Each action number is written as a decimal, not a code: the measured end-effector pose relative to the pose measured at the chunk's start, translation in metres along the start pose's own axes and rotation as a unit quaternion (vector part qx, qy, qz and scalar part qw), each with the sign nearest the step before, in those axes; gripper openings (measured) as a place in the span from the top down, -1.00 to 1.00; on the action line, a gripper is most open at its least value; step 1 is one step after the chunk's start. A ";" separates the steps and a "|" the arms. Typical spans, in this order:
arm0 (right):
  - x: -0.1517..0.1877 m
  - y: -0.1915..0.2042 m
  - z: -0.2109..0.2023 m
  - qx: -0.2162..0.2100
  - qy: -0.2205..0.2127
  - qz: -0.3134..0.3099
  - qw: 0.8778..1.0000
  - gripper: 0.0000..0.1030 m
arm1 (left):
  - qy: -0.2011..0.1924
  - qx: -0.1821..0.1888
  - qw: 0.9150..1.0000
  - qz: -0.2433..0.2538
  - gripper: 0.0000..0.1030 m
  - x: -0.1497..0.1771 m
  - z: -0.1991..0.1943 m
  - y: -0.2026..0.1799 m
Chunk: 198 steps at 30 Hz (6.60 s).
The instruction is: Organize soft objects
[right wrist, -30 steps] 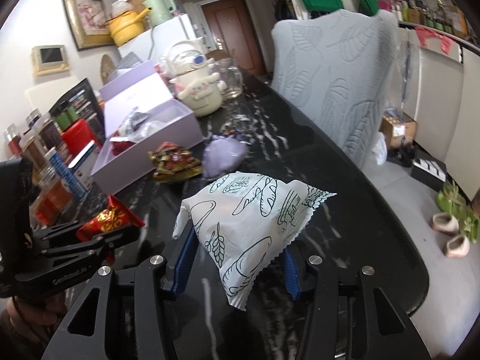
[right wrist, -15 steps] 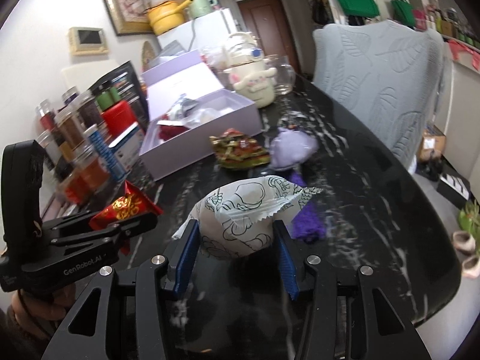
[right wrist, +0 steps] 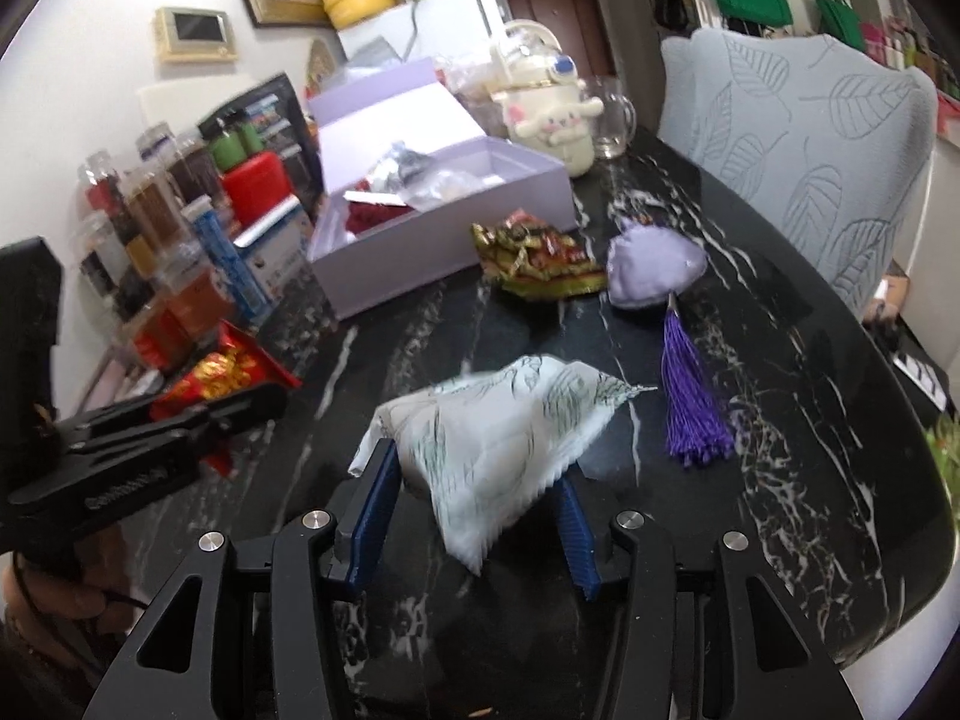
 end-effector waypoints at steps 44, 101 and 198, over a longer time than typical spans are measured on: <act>-0.084 0.033 0.003 -0.067 -0.043 -0.045 0.996 -0.01 | -0.057 -0.015 0.998 -0.001 0.41 -0.082 -0.023 0.037; -0.298 0.048 0.076 -0.037 -0.034 -0.144 0.988 -0.02 | -0.047 -0.035 0.998 -0.002 0.41 -0.262 0.057 0.082; -0.261 0.049 0.006 0.052 -0.037 -0.154 0.986 -0.11 | -0.010 -0.081 0.997 -0.012 -0.44 -0.229 -0.004 0.060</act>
Point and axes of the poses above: each gripper's, at about its wrist camera, not at the fingertips, and z roughly the way its jaws point, y to its left, x to its underside, the point moved 7 cm from there along z, roughly the way its jaws point, and after that the axes turned 10 degrees about y, right-handed, at the moved point
